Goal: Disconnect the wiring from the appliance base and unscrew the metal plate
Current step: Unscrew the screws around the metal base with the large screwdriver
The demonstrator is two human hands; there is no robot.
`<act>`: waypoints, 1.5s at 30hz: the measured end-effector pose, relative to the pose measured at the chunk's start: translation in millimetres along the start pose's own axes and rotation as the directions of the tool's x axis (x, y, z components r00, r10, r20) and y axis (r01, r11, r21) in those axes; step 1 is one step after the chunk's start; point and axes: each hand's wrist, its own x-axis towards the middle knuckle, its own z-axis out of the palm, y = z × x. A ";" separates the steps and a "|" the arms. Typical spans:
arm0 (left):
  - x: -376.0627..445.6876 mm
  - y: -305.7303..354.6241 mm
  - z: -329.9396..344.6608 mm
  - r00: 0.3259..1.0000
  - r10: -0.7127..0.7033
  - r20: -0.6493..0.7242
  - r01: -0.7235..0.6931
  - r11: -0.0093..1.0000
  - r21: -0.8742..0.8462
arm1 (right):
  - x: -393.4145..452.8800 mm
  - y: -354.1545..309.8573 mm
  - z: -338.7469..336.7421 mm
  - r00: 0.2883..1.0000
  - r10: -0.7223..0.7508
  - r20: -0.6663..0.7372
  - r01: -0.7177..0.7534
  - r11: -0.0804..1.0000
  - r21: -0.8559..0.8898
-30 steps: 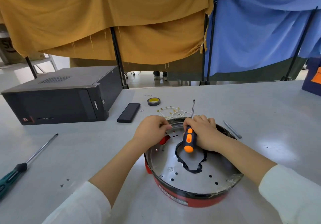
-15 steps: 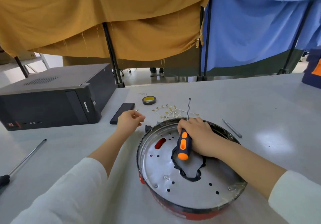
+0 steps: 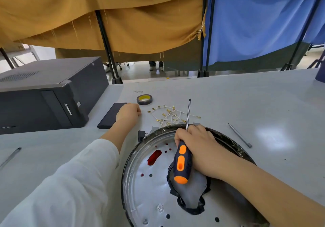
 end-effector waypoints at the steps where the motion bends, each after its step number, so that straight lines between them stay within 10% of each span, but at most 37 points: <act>1: 1.6 -2.5 1.5 1.000 0.020 -0.010 -0.020 1.000 -0.007 | 0.4 -0.4 0.0 1.000 0.000 0.000 0.000 1.000 -0.004; 10: -16.9 -14.5 -10.9 0.980 -0.024 -0.197 -0.046 0.938 -0.344 | 0.2 -1.1 -0.5 1.000 0.003 -0.003 -0.003 1.000 0.000; 18: -104.3 31.0 -56.8 0.957 0.278 -0.079 -0.257 0.696 -0.671 | -1.8 7.7 -6.7 0.998 -0.007 -0.064 0.009 1.000 0.027; 22: -136.5 42.1 -49.6 0.910 0.386 0.152 -0.241 0.791 -0.562 | -1.8 1.9 -26.7 0.991 -0.047 -0.123 0.055 0.997 0.063; 30: -175.5 25.5 -45.2 0.981 0.152 0.124 -0.052 0.813 -0.580 | -28.1 11.1 -49.6 0.992 0.067 -0.109 -0.077 0.993 -0.087; 37: -194.2 11.2 -53.3 0.990 0.055 0.127 0.019 0.856 -0.516 | -28.6 12.6 -36.1 0.975 0.127 -0.184 -0.101 0.984 0.144; 45: -170.5 34.2 -62.0 0.967 0.256 -0.004 -0.249 0.934 -0.256 | -19.0 8.8 -33.5 0.986 0.023 -0.163 0.024 0.958 0.285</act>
